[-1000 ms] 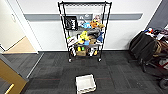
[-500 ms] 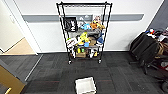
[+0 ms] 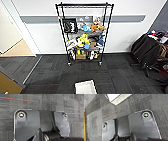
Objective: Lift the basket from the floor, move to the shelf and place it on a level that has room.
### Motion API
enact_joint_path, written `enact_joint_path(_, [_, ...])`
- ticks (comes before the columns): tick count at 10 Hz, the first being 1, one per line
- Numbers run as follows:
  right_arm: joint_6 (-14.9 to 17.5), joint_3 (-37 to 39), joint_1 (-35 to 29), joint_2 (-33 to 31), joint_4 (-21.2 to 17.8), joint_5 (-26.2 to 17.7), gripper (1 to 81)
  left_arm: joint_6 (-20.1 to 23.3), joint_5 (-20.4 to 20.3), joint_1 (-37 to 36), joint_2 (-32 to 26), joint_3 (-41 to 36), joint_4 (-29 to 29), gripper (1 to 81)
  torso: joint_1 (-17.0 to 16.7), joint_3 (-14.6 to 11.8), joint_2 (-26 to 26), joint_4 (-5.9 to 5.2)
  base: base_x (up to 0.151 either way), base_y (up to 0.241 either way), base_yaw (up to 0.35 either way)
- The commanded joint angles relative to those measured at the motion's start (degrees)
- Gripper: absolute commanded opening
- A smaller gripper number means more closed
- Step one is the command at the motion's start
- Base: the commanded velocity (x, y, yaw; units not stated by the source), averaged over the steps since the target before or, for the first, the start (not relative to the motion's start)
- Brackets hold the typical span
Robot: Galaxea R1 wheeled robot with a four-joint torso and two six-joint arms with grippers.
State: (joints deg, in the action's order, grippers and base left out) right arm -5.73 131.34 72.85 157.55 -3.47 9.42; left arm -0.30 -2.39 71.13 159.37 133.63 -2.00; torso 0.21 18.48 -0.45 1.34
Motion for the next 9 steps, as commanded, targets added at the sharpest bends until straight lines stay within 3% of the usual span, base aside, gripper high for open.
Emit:
enact_joint_path(1, [-0.25,0.57,-4.42,-1.16,0.13,-1.60,81.1,-0.22,1.25,-3.58,-0.98,1.90,-0.64,81.1,0.00,0.00,0.00,0.00,0.143,0.000,0.000])
enact_joint_path(9, [-0.25,1.27,-4.33,-0.99,0.13,-1.69,81.1,-0.13,1.42,-3.23,-0.10,1.90,-0.46,81.1,0.04,0.00,0.02,0.00,0.143,0.000,0.000])
